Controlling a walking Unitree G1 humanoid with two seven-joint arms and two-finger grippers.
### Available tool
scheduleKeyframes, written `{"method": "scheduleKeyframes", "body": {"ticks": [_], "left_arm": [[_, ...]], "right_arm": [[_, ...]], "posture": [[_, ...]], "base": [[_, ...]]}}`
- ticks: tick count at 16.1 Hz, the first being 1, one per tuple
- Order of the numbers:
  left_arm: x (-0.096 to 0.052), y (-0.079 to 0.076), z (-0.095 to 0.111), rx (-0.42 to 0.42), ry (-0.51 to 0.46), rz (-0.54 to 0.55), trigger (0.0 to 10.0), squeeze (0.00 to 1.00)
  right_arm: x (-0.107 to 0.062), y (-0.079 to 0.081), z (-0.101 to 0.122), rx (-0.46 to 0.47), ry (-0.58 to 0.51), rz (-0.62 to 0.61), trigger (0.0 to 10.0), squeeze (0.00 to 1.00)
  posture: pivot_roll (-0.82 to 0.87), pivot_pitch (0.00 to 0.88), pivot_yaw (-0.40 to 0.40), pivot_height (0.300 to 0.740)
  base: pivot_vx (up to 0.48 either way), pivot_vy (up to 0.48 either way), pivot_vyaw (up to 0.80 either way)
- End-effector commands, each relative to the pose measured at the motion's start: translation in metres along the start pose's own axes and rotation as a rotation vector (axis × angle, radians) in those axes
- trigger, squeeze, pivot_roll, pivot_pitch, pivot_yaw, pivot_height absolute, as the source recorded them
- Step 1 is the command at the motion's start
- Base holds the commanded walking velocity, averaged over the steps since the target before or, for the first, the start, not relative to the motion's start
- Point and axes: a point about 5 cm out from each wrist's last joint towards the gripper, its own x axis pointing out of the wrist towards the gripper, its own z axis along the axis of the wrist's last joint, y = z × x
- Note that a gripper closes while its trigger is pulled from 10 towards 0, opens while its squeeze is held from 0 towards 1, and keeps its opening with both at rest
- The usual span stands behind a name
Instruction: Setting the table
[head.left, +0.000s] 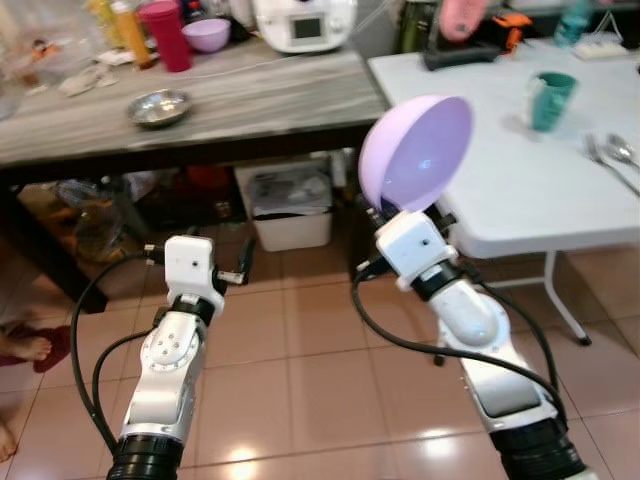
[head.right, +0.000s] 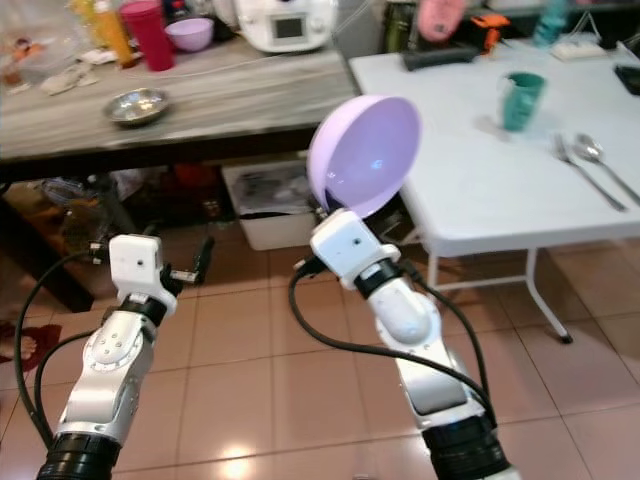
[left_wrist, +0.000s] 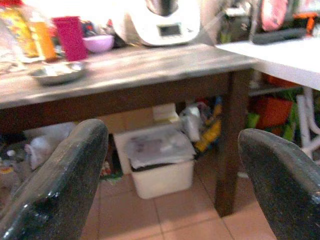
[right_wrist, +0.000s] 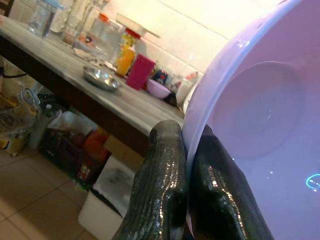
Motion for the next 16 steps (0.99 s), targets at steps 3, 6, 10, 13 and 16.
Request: {"method": "scheduleKeyframes", "body": {"ticks": [3,6,10,13,16], "left_arm": [[-0.0044,0.0085,-0.0016,0.018,0.008,0.027,10.0,0.0],[-0.0049,0.0072,0.0007,0.04,-0.016,0.016,10.0,0.0],[-0.0059,0.0079,0.0013,0.034,-0.014,0.005,10.0,0.0],[-0.0059,0.0072,0.0012,0.0,-0.003,-0.024,10.0,0.0],[-0.0068,0.002,0.0021,-0.027,-0.005,-0.069,10.0,0.0]], "right_arm": [[0.0051,0.0057,0.0112,0.012,-0.051,0.022,10.0,0.0],[0.0045,0.0066,0.011,0.016,-0.05,0.029,10.0,0.0],[0.0043,0.008,0.0121,0.018,-0.055,0.034,10.0,0.0],[0.0036,0.0092,0.012,0.02,-0.057,0.042,10.0,0.0],[0.004,0.0096,0.0117,0.02,-0.056,0.039,10.0,0.0]], "posture": [[-0.15,0.072,0.052,0.74],[-0.15,0.071,0.052,0.74],[-0.15,0.072,0.055,0.74],[-0.15,0.076,0.057,0.74],[-0.14,0.076,0.061,0.74]], "base": [[0.0,0.436,0.0],[0.0,0.0,0.0],[0.0,0.0,0.0],[0.0,0.0,0.17],[0.097,0.0,0.58]]}}
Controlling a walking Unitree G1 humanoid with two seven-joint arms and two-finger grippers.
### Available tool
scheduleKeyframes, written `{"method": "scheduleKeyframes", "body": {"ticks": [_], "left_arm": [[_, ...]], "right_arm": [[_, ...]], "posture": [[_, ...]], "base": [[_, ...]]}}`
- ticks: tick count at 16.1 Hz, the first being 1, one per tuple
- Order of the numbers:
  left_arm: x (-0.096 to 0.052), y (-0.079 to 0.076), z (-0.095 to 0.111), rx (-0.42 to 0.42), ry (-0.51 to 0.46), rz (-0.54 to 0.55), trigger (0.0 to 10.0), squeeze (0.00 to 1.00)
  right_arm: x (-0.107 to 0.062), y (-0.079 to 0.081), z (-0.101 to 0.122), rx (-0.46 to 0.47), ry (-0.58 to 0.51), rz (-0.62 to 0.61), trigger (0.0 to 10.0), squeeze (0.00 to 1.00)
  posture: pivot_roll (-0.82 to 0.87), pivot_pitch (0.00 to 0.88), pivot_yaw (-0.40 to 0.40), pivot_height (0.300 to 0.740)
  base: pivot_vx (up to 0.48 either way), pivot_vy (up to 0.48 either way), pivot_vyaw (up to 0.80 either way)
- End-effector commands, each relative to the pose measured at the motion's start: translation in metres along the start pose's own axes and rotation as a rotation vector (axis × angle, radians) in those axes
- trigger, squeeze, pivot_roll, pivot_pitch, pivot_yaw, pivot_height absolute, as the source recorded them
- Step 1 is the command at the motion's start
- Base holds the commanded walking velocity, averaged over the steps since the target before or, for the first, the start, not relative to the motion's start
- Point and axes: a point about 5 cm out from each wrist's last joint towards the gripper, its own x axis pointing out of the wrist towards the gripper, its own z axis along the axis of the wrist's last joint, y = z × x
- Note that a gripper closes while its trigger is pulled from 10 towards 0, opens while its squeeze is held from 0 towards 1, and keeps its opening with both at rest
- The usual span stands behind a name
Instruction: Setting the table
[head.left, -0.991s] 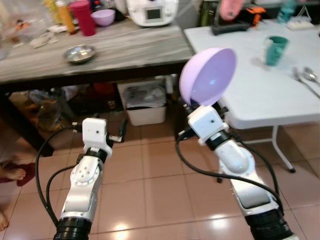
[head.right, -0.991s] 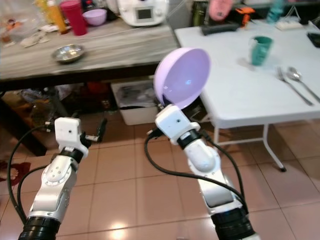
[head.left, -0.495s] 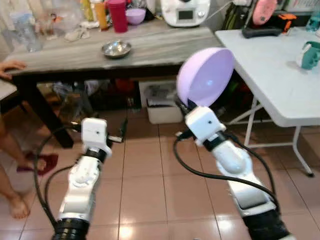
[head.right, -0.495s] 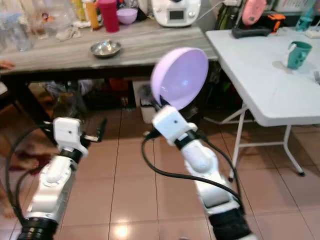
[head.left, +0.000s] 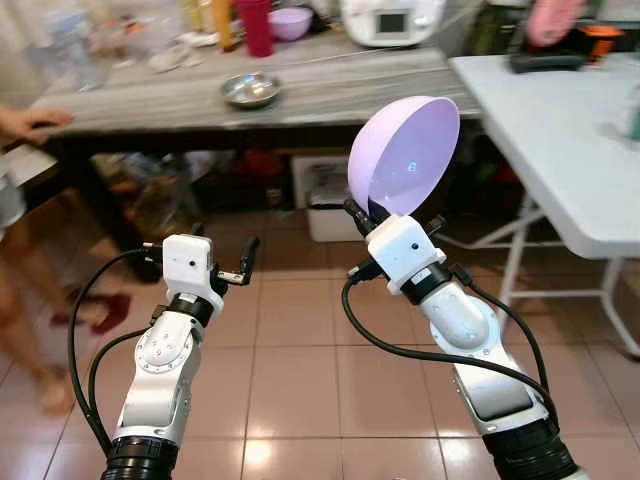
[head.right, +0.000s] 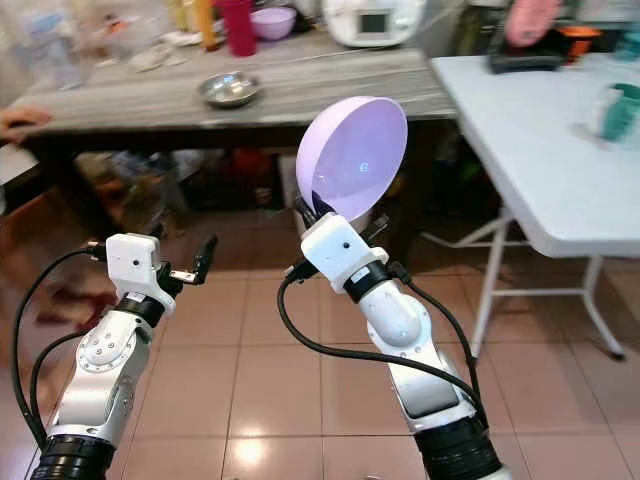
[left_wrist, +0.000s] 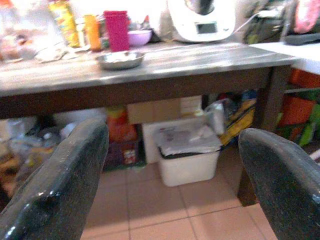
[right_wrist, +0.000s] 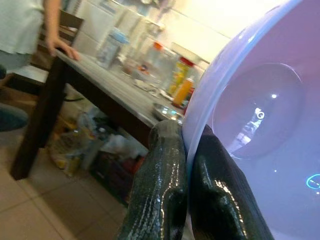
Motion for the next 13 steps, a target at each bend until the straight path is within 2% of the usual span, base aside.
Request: {"method": "scheduleKeyframes", "body": {"ticks": [1,4,13], "left_arm": [[-0.002,0.0003,0.0018,-0.003,-0.001,-0.012,10.0,0.0],[-0.002,-0.001,0.0024,-0.014,0.0,-0.026,10.0,0.0],[-0.0028,-0.0028,0.0024,-0.025,-0.001,-0.038,10.0,0.0]], "right_arm": [[0.0021,-0.0014,0.0077,-0.006,-0.037,-0.004,10.0,0.0],[0.0023,-0.0016,0.0073,-0.007,-0.036,-0.007,10.0,0.0],[0.0039,-0.003,0.0053,0.0,-0.022,-0.015,10.0,0.0]], "posture": [[-0.14,0.077,0.062,0.74],[-0.14,0.076,0.061,0.74],[-0.15,0.071,0.056,0.74]], "base": [[0.307,0.0,0.53],[0.333,0.0,0.43],[0.377,0.0,0.0]]}}
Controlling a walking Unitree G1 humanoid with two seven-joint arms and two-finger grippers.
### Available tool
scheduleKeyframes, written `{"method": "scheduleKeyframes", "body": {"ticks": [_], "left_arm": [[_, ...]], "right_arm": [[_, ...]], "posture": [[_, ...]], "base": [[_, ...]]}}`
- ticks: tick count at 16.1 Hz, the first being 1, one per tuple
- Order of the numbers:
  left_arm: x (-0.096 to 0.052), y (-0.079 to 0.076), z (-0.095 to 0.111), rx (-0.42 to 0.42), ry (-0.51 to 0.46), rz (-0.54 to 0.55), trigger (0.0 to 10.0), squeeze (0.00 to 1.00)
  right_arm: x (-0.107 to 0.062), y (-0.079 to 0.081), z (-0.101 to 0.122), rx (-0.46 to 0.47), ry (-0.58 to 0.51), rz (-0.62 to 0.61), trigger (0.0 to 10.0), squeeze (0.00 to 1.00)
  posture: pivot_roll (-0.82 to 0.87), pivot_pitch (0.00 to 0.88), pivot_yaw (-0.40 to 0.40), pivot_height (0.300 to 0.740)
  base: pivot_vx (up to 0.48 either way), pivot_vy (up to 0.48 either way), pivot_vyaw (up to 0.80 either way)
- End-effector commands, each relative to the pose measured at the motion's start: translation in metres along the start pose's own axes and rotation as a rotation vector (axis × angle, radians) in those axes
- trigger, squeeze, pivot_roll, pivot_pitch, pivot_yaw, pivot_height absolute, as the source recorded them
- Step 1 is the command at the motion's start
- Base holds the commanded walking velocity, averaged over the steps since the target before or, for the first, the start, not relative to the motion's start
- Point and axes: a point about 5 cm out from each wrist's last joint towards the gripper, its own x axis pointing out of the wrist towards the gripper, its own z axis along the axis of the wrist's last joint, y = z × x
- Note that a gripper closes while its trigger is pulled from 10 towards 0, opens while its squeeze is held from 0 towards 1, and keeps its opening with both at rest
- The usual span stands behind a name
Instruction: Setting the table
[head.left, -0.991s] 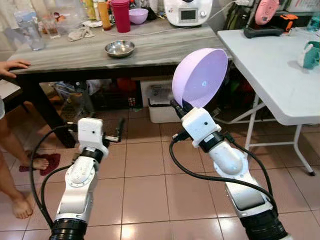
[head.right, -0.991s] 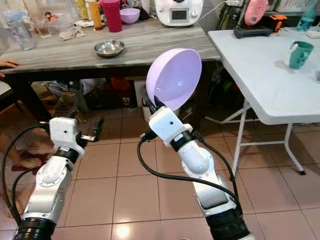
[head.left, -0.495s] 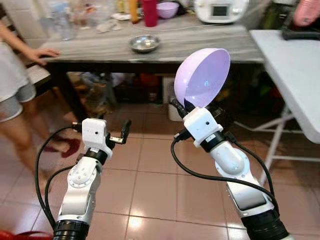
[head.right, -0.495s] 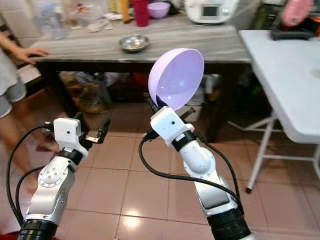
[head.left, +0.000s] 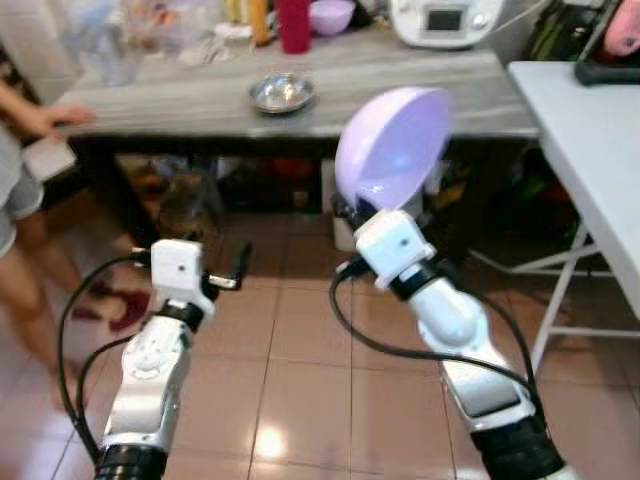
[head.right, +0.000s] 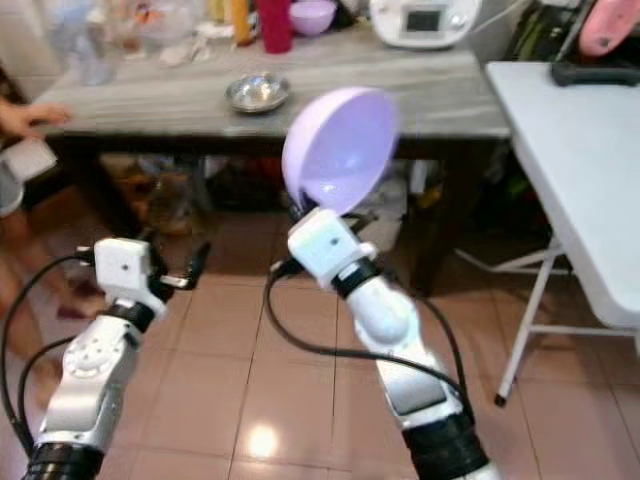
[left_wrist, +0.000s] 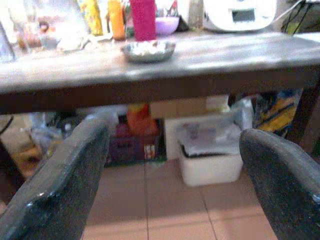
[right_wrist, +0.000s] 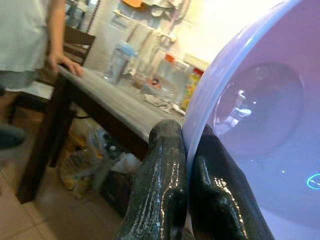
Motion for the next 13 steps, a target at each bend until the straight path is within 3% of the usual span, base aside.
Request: {"method": "scheduleKeyframes", "body": {"ticks": [1,10,13], "left_arm": [[0.0011,-0.0067,0.0015,-0.007,-0.008,-0.021,10.0,0.0],[0.0013,-0.0101,0.0011,-0.01,-0.008,-0.034,10.0,0.0],[0.002,-0.0113,0.0009,-0.011,-0.01,-0.038,10.0,0.0]], "right_arm": [[-0.0028,-0.0051,0.0001,-0.013,-0.002,-0.007,10.0,0.0],[-0.0039,-0.0072,-0.0015,-0.017,0.005,-0.014,10.0,0.0],[-0.0031,-0.0082,-0.002,-0.002,0.01,-0.023,10.0,0.0]], "posture": [[-0.15,0.071,0.056,0.74],[-0.15,0.075,0.056,0.74],[-0.15,0.068,0.055,0.74]], "base": [[0.386,0.0,0.0],[0.395,0.0,0.51],[0.398,0.0,0.14]]}}
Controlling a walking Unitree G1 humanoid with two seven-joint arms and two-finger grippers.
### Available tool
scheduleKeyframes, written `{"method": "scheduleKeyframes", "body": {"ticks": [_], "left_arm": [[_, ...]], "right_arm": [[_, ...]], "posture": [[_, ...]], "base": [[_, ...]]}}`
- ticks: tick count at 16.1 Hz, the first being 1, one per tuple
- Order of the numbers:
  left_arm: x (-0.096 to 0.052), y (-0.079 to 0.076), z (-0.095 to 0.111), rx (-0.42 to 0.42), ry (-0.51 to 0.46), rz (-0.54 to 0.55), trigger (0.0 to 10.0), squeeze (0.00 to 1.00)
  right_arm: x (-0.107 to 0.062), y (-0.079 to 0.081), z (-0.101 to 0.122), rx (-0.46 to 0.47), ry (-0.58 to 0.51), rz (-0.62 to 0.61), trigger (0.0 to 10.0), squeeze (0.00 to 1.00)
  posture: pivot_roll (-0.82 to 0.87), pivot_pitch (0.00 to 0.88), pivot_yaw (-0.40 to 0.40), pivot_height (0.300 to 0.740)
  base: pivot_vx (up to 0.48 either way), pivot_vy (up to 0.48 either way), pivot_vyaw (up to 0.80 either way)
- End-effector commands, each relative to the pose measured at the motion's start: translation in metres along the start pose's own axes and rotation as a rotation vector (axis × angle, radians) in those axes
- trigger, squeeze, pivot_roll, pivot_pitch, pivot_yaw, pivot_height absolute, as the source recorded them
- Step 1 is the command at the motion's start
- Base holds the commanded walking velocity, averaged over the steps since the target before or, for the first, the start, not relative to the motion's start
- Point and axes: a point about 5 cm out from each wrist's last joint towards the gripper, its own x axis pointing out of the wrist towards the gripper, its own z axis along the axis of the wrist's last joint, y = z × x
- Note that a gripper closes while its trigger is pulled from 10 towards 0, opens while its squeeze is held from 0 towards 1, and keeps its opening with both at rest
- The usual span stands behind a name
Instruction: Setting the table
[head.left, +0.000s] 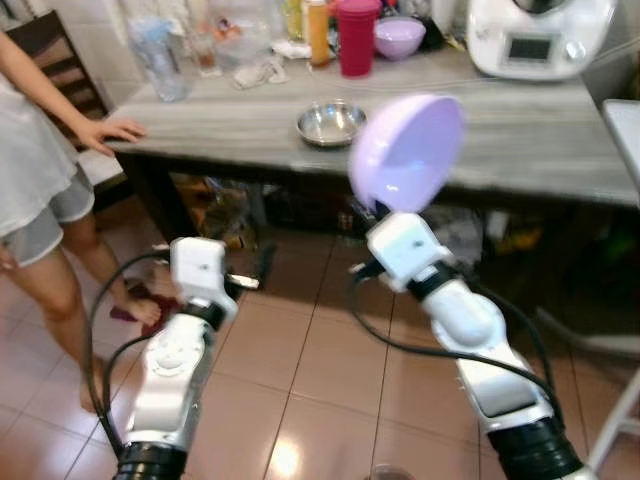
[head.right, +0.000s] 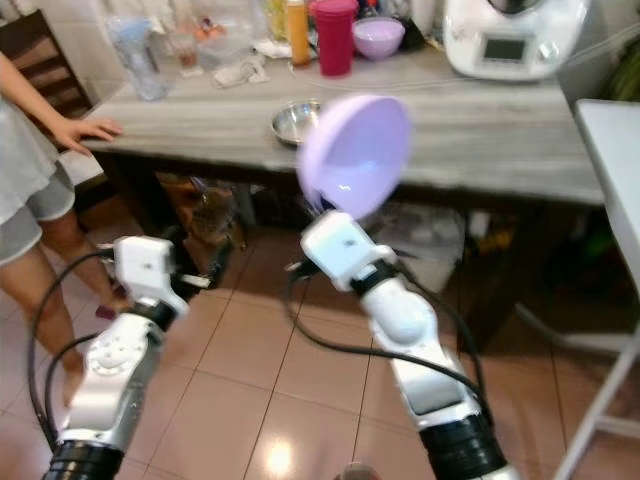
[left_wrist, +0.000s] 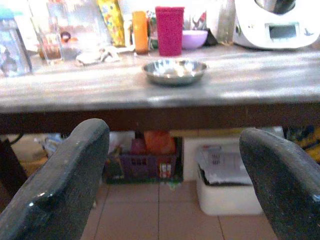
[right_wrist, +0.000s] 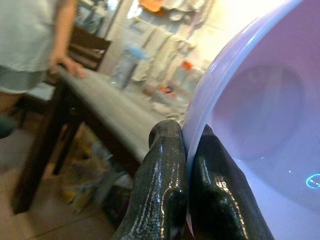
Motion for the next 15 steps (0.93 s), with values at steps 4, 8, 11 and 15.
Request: {"method": "scheduleKeyframes", "body": {"ticks": [4,8,11,15], "left_arm": [[-0.0021,0.0099,0.0022,0.021,-0.003,0.022,10.0,0.0],[-0.0022,0.0092,0.0018,0.019,-0.003,0.02,10.0,0.0],[-0.0018,0.0085,0.0015,0.017,-0.003,0.016,10.0,0.0],[-0.0007,0.0074,0.0039,0.015,-0.014,0.015,10.0,0.0]], "right_arm": [[0.0053,0.0023,0.0078,0.028,-0.03,0.004,10.0,0.0],[0.0052,0.0032,0.0087,0.027,-0.036,0.01,10.0,0.0],[0.0051,0.0034,0.0089,0.023,-0.037,0.011,10.0,0.0],[0.0021,0.0013,0.0074,0.019,-0.03,0.001,10.0,0.0]], "posture": [[-0.15,0.066,0.053,0.74],[-0.15,0.067,0.055,0.74],[-0.15,0.067,0.055,0.74],[-0.16,0.072,0.054,0.74]], "base": [[0.396,0.0,-0.55],[0.397,0.0,-0.14],[0.395,0.0,0.0],[0.395,0.0,0.0]]}}
